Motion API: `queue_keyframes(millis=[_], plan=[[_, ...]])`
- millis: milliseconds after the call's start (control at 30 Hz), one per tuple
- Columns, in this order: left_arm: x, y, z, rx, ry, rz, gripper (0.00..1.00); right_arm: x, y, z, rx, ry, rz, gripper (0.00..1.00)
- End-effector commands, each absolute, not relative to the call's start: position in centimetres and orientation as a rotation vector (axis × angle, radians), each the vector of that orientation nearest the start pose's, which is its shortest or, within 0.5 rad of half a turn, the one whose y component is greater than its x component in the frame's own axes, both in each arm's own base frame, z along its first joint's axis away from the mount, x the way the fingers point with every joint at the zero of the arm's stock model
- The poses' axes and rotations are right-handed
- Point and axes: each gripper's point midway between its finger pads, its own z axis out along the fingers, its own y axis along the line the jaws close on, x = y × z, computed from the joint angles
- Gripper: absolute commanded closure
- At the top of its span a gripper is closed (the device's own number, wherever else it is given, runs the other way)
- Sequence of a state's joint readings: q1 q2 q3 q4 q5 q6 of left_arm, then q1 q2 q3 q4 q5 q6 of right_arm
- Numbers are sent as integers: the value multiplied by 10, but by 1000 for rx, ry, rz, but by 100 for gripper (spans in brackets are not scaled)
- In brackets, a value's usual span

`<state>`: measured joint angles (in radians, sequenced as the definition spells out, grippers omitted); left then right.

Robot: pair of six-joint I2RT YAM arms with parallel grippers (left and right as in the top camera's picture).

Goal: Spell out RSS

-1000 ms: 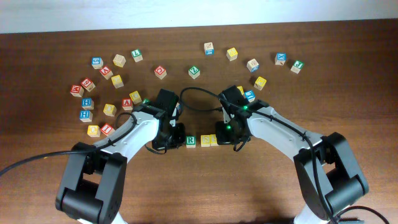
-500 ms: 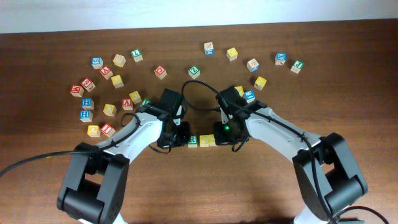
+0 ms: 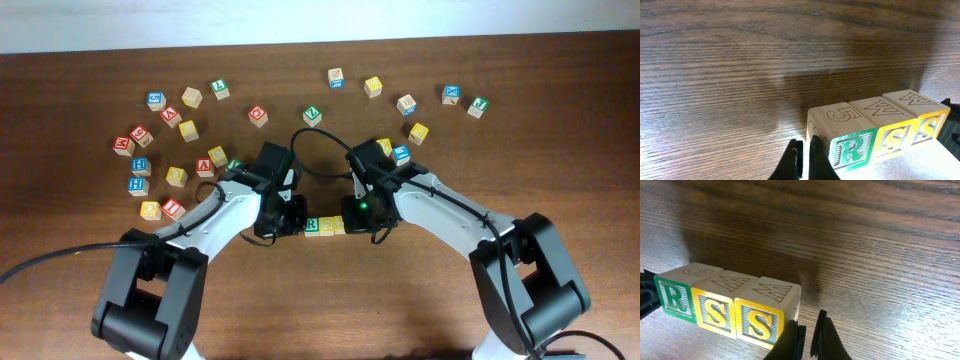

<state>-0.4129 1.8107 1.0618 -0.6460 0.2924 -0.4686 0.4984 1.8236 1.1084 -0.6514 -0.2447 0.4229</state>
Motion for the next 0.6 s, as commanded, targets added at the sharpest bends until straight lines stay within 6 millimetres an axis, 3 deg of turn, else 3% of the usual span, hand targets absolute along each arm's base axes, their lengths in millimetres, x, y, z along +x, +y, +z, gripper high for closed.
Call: queue_keyframes(millis=[0,567], plan=[[292,-189,8,-51,3081,-562,100,287,214,11,-166,3056,497,96],[292,-189,8,-51,3080,-563,100,288,212,11,-96,3064,484,96]])
